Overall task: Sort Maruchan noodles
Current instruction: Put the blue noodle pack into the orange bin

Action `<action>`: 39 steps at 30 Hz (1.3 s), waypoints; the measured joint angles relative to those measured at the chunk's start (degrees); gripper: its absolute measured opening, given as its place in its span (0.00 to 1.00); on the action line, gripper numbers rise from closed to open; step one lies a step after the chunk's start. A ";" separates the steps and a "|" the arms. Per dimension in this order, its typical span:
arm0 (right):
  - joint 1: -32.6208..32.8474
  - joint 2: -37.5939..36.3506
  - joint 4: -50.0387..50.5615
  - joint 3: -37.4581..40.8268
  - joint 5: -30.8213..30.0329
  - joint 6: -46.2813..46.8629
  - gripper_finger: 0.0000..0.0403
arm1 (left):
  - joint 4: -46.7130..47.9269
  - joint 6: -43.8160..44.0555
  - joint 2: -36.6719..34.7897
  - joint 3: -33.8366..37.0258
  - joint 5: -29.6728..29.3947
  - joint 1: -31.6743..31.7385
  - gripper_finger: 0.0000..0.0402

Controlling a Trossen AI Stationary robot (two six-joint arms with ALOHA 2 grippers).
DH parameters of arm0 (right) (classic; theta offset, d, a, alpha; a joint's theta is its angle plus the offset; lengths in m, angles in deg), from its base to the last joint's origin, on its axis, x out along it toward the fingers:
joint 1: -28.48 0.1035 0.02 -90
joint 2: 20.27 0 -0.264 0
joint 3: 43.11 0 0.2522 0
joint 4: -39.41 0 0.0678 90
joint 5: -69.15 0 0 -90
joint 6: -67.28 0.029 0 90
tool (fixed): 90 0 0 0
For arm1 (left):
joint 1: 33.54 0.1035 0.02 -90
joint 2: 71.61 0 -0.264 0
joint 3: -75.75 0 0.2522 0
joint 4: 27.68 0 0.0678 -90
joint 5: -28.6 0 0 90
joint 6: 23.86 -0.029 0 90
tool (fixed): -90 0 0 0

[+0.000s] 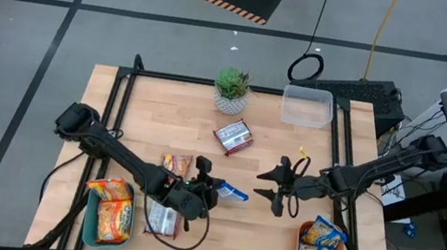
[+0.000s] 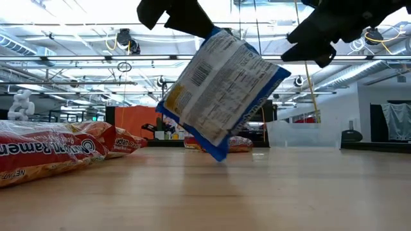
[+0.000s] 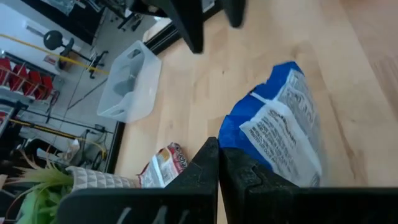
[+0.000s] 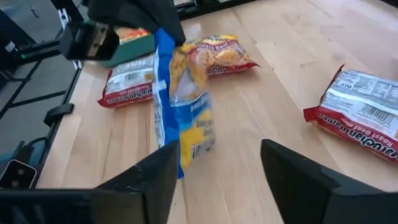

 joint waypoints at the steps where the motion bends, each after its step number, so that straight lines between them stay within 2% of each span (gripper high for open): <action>1: 0.00 0.56 -0.35 0.00 0.00 0.03 0.57 | 0.04 0.05 0.00 0.00 -0.04 0.01 0.01; 9: -2.36 5.39 -12.39 -0.06 2.21 2.75 0.75 | 0.11 0.14 0.00 0.00 0.05 0.78 0.01; 12: -3.13 8.02 -12.74 -1.36 4.94 2.64 0.77 | 0.00 0.25 0.00 0.00 0.04 1.23 0.01; 17: -3.13 14.08 -11.65 -7.01 4.74 -2.83 0.77 | -0.02 0.22 0.00 0.00 0.49 1.90 0.01; 21: -3.30 19.42 -5.26 -15.73 1.45 -8.55 0.77 | -0.01 0.02 0.00 0.00 0.49 2.04 0.01; 27: -3.78 25.52 9.94 -26.44 -1.39 -7.20 0.77 | 0.00 0.32 0.00 0.00 0.66 1.95 0.01; 34: -3.76 27.31 15.15 -27.74 -0.92 -6.27 0.77 | 0.03 0.87 0.00 0.00 0.66 1.08 0.01; 39: -4.42 27.31 16.30 -26.99 3.35 -6.65 0.75 | -0.47 0.45 0.00 0.00 0.68 0.84 0.01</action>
